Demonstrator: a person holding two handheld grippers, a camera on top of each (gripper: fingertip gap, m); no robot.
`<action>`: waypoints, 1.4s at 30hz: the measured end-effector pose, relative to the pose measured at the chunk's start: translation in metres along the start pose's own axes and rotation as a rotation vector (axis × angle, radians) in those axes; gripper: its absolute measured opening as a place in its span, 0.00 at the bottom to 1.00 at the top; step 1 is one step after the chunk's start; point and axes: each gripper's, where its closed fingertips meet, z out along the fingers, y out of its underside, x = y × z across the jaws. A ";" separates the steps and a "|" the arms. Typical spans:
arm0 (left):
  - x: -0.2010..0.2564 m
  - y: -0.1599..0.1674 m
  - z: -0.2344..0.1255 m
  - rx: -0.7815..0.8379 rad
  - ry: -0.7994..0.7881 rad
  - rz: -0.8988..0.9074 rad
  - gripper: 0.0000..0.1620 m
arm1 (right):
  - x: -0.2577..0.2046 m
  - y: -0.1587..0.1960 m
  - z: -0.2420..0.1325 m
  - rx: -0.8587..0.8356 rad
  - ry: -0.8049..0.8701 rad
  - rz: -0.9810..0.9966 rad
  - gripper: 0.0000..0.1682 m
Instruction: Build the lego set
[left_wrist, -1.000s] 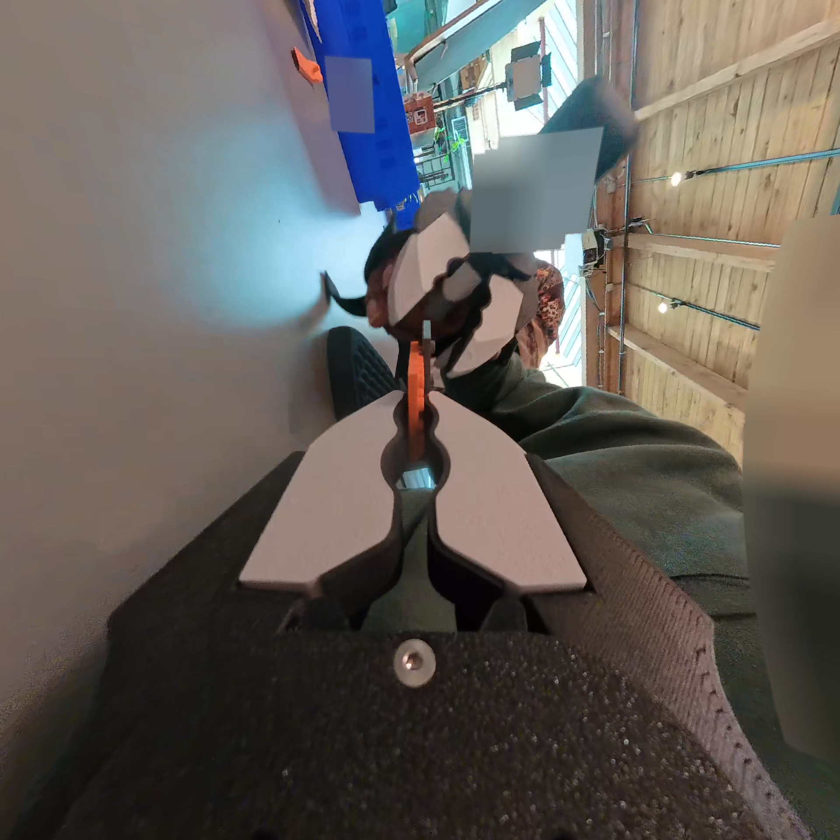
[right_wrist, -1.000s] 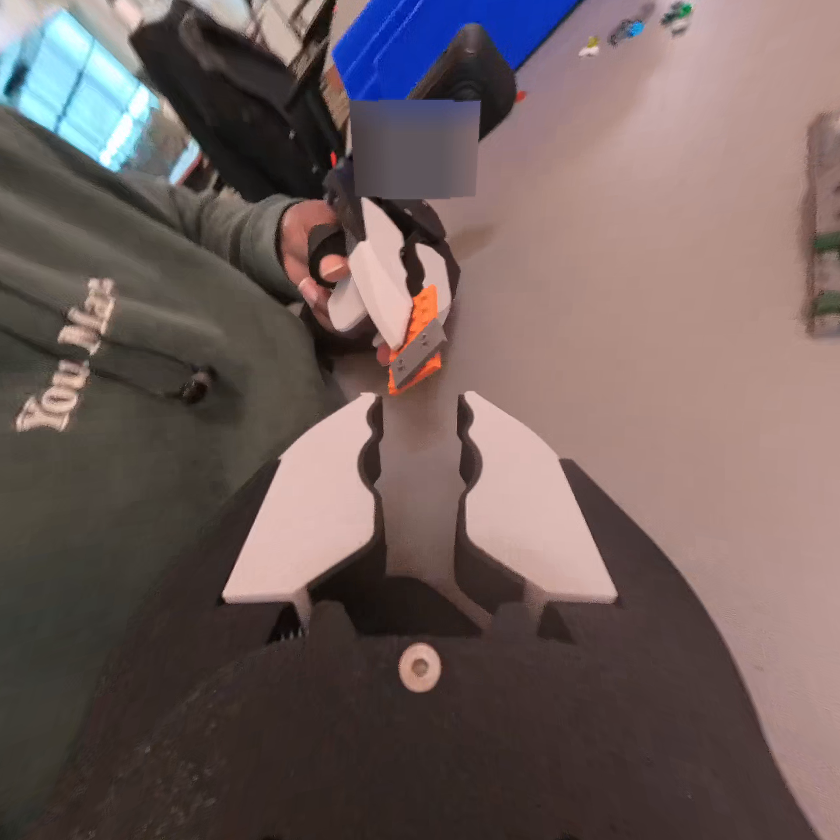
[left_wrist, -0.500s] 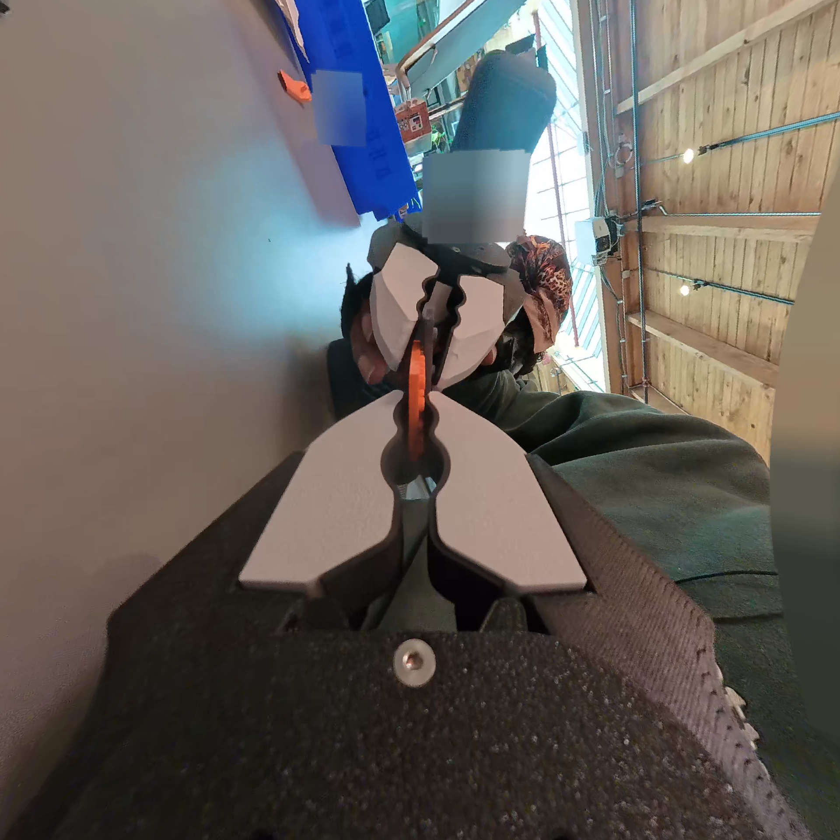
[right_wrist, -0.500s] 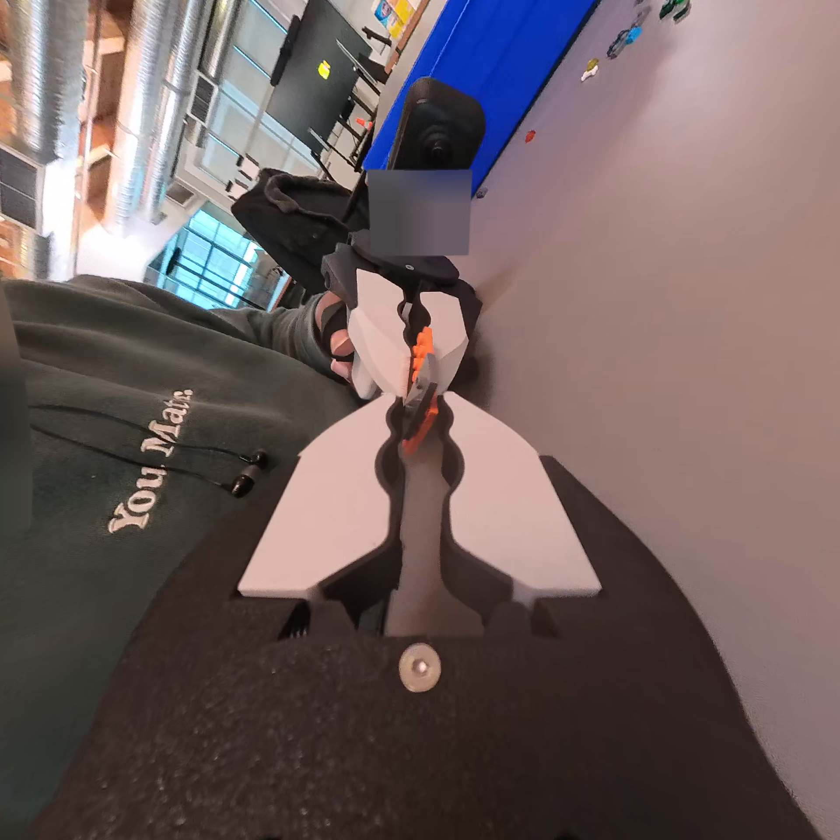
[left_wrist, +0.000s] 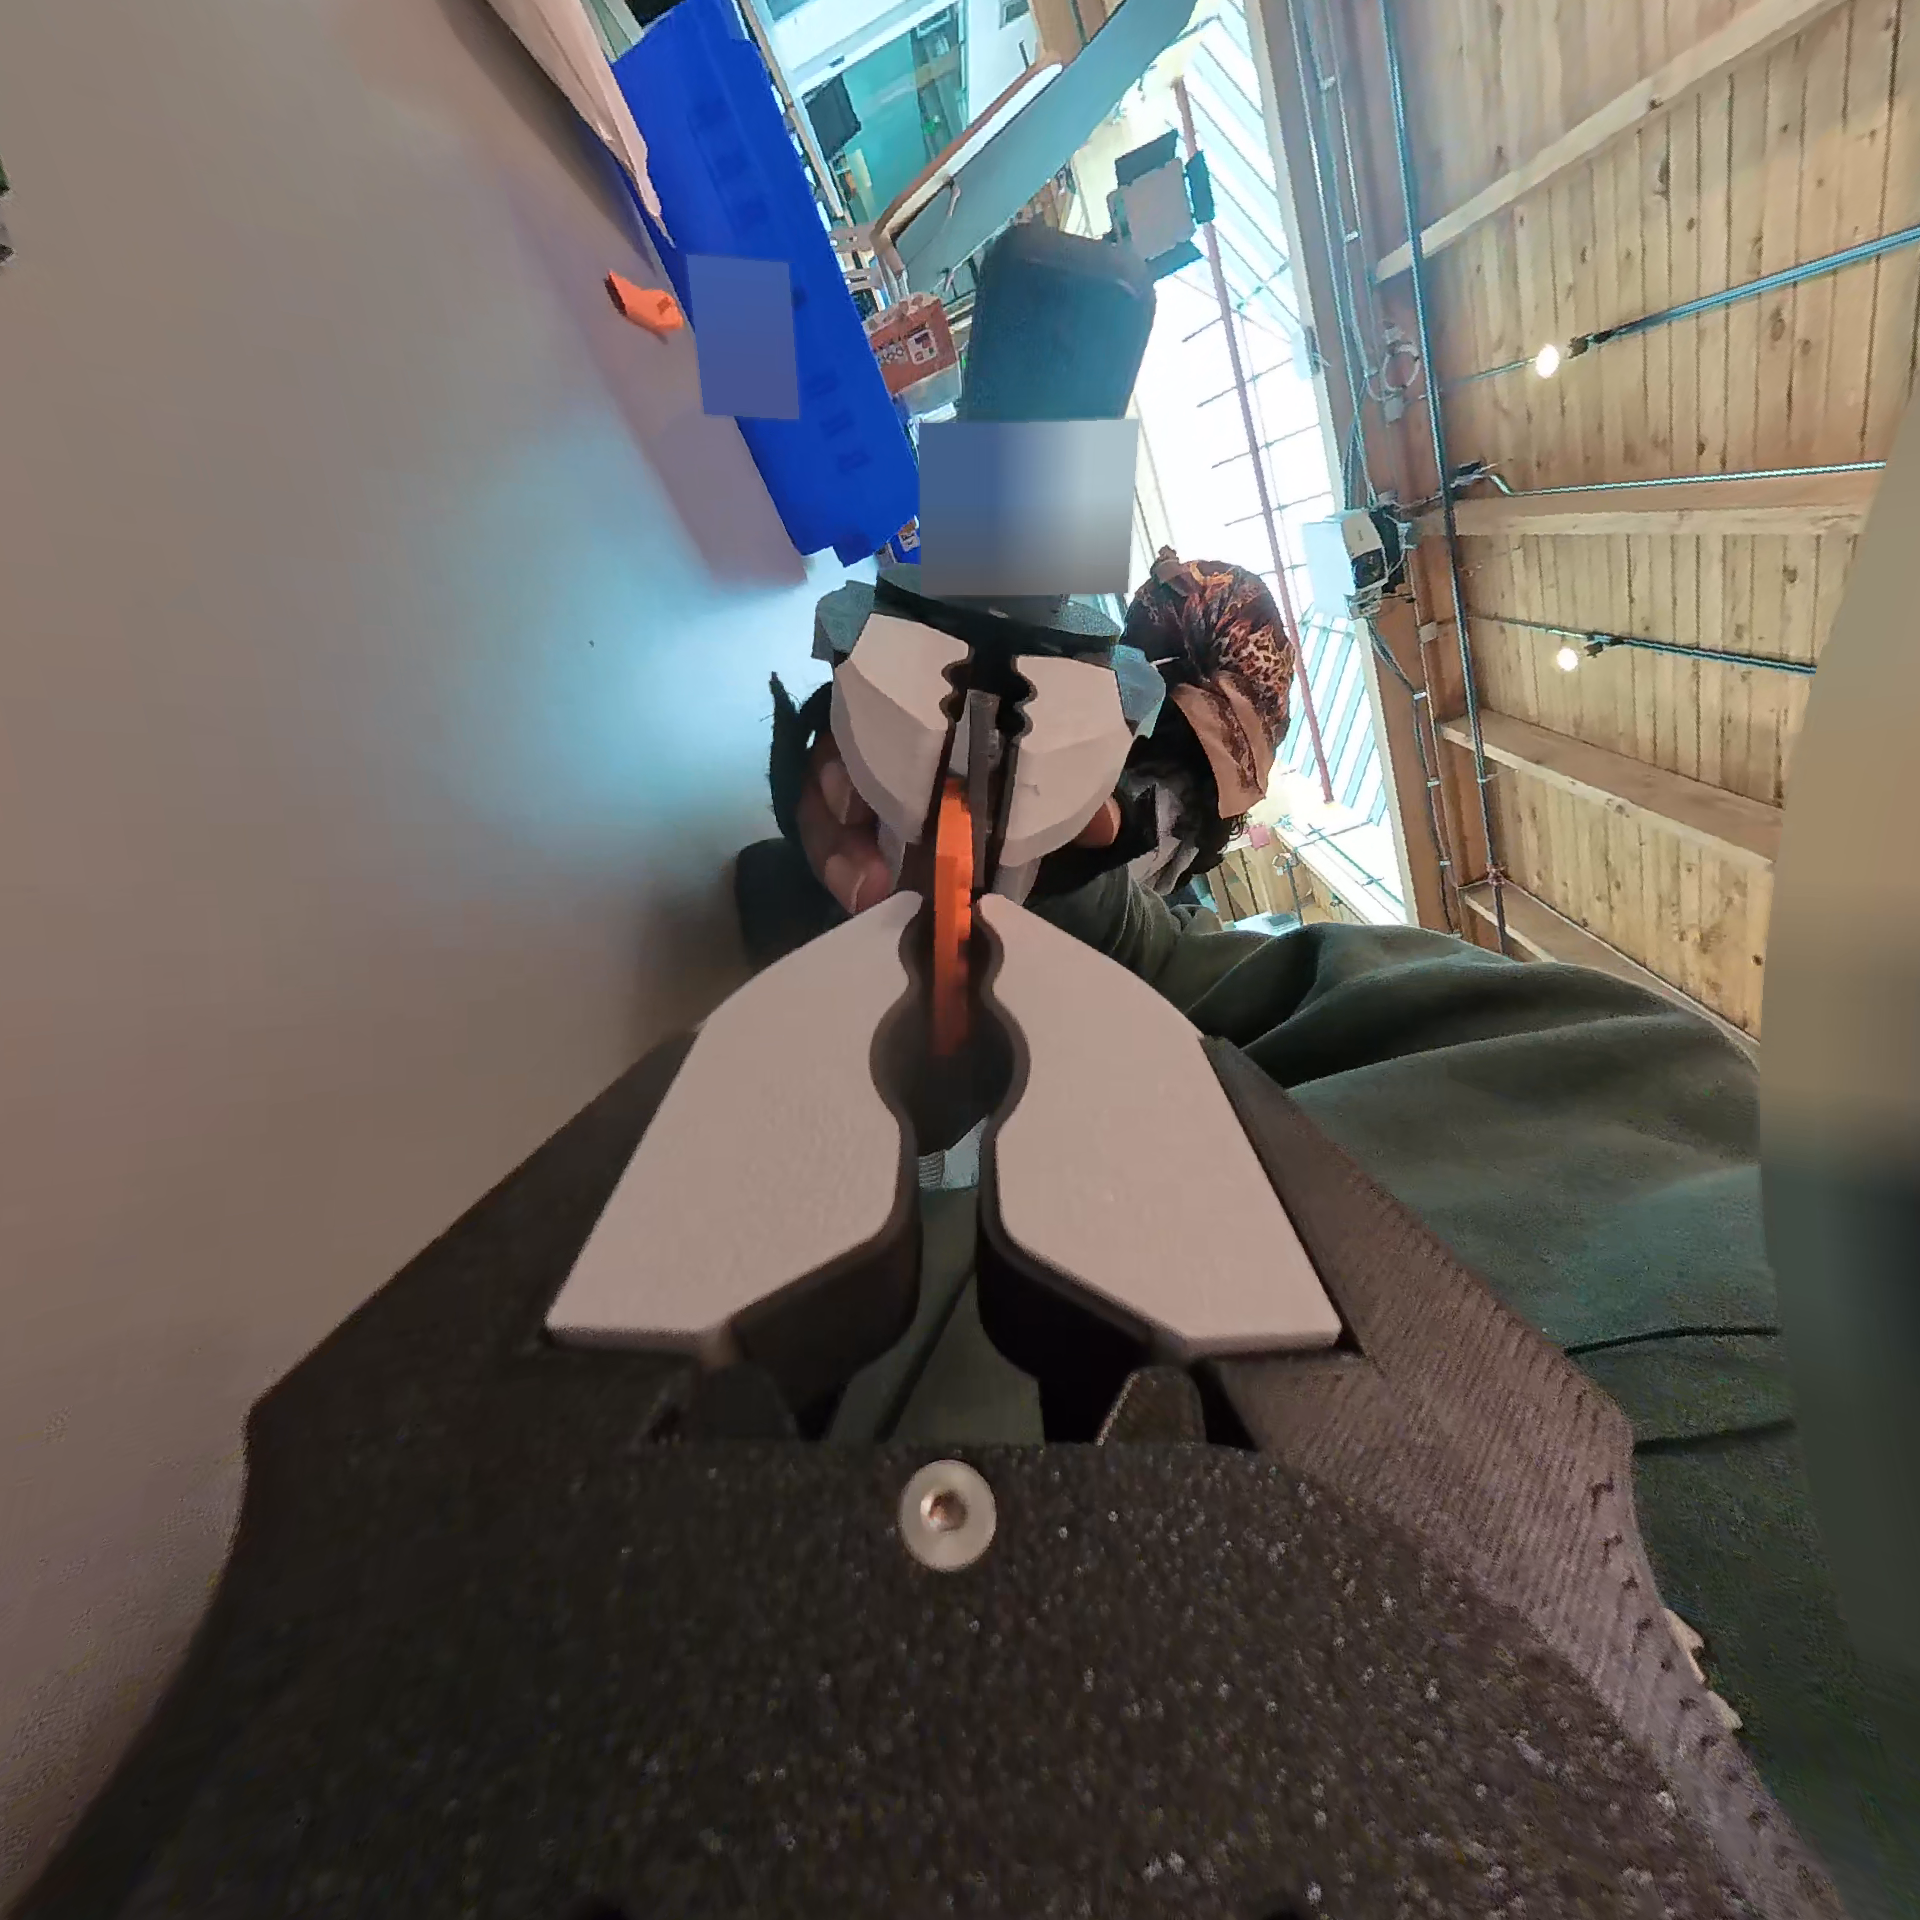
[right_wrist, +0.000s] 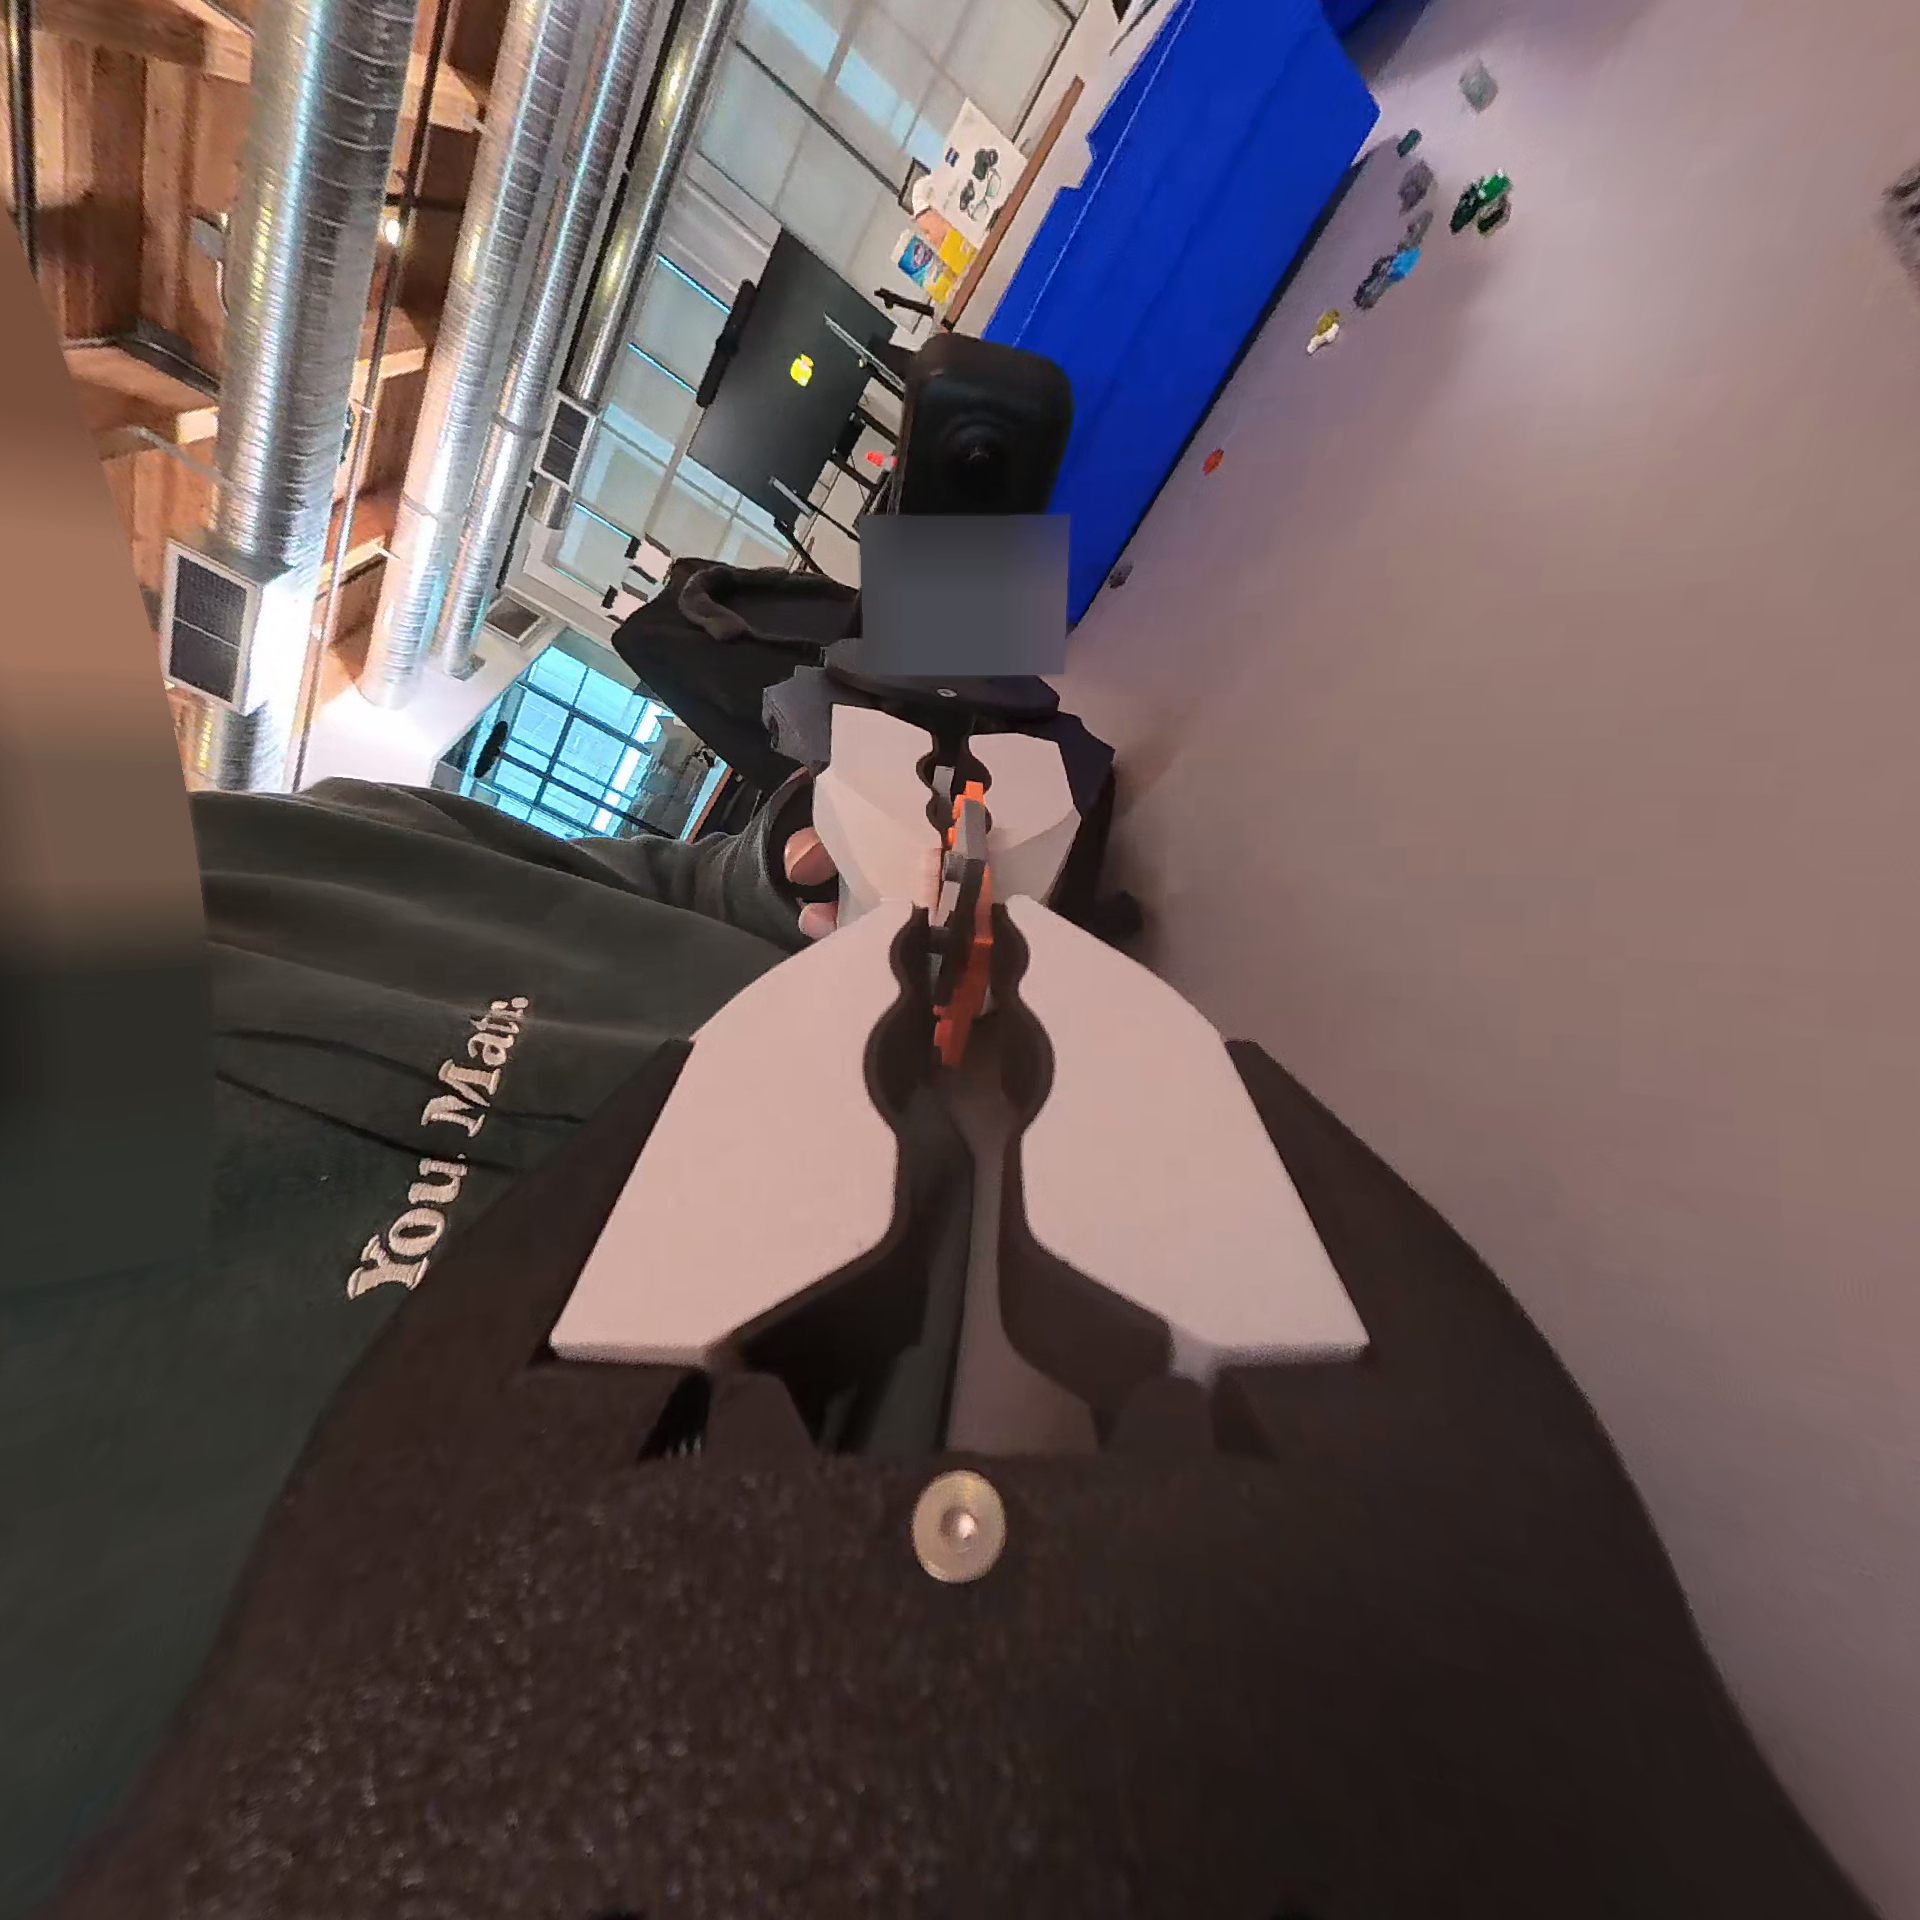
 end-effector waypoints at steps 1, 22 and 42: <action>0.000 0.000 0.000 -0.001 0.000 0.004 0.03 | 0.000 0.000 0.000 -0.003 -0.004 -0.004 0.06; 0.012 0.000 -0.001 -0.084 -0.118 0.465 0.05 | -0.017 -0.001 0.009 0.006 -0.023 -0.244 0.05; 0.034 0.009 0.001 -0.108 -0.033 0.599 0.03 | -0.043 0.003 0.004 -0.037 -0.092 -0.502 0.05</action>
